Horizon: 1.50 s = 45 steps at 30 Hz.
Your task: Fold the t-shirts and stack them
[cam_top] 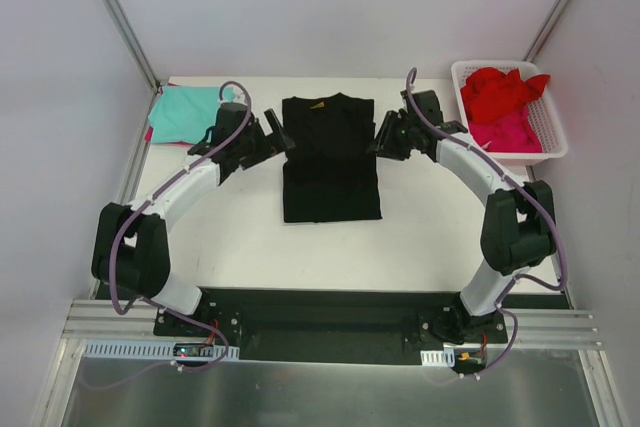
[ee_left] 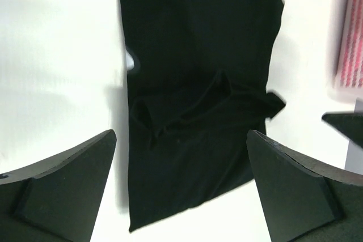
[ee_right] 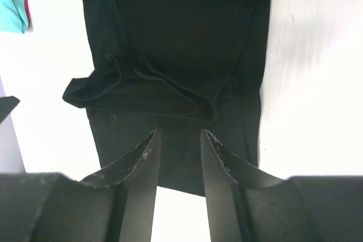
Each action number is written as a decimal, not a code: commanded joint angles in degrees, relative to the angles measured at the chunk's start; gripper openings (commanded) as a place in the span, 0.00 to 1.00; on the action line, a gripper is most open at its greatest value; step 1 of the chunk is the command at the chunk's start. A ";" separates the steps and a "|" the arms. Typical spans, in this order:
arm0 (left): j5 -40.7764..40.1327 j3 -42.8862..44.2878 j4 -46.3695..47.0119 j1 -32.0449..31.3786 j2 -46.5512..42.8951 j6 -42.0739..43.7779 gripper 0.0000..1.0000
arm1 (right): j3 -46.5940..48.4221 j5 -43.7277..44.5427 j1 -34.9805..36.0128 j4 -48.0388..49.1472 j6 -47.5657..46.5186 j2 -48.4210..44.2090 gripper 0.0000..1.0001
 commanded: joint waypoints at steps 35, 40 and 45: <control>-2.98 2.21 1.07 -8.45 14.25 -1.79 0.00 | 0.75 -0.13 6.95 3.63 2.10 11.76 0.14; -3.15 3.88 1.24 -8.36 16.10 -0.92 0.00 | 4.17 -0.13 6.86 2.75 1.40 14.74 0.13; -2.98 6.43 1.24 -7.75 17.50 0.05 0.00 | 8.91 -0.31 6.68 1.43 0.34 17.21 0.13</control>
